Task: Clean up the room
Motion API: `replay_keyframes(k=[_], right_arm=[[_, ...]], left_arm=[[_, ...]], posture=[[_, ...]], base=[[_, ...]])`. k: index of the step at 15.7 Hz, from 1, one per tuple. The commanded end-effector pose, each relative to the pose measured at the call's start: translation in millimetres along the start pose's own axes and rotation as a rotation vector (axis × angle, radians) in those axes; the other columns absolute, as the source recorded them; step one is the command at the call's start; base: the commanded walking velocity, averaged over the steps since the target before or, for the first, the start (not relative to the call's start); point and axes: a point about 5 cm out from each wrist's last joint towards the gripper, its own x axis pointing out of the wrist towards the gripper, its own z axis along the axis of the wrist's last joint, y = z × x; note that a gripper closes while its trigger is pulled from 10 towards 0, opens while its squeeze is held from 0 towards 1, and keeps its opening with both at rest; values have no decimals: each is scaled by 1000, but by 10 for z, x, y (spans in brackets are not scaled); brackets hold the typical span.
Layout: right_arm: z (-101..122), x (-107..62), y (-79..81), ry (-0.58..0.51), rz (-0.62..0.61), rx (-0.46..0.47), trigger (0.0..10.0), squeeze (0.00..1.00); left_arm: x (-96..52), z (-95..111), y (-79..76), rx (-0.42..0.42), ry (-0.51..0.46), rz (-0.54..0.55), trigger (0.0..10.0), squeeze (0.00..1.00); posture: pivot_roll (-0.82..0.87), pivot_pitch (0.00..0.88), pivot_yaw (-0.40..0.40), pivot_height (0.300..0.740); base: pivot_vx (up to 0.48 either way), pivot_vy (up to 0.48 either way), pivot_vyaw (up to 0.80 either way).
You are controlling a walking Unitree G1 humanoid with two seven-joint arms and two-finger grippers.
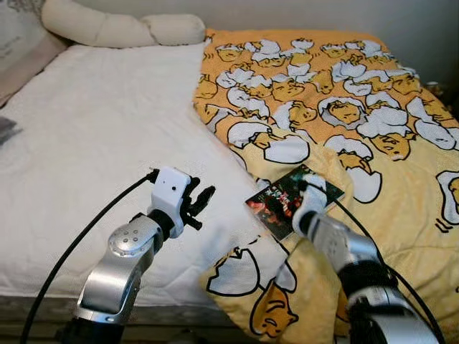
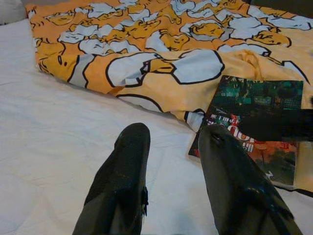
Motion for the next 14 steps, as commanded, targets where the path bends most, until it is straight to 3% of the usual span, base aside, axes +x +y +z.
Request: replay_keyframes(k=[1, 4, 5, 6, 8, 14], right_arm=[[-22, 1, -93, 7, -40, 21, 10000, 1000], [-60, -50, -285, 33, -137, 74, 10000, 1000], [-67, -78, -355, 37, -164, 87, 10000, 682], [-71, -94, -392, 41, -183, 91, 10000, 0], [-73, -134, -503, 40, -239, 124, 10000, 0], [123, -337, -666, -9, -229, 216, 10000, 0]], left_arm=[[-13, 22, 13, 9, 5, -5, 10000, 0], [-2, 32, 14, 18, 6, -2, 10000, 0], [3, 35, 7, 16, 5, 0, 10000, 0], [5, 35, 1, 14, 5, 0, 10000, 0], [13, 28, -4, 11, 8, -3, 10000, 0], [77, 77, 22, 39, -9, -15, 10000, 0]], posture=[[88, 0, 40, 740], [94, 0, 22, 740], [93, 0, 18, 740], [91, 0, 17, 740], [78, 0, 24, 740], [55, 0, 15, 740]], base=[[0, 0, 0], [0, 0, 0], [0, 0, 0], [0, 0, 0], [0, 0, 0], [0, 0, 0]])
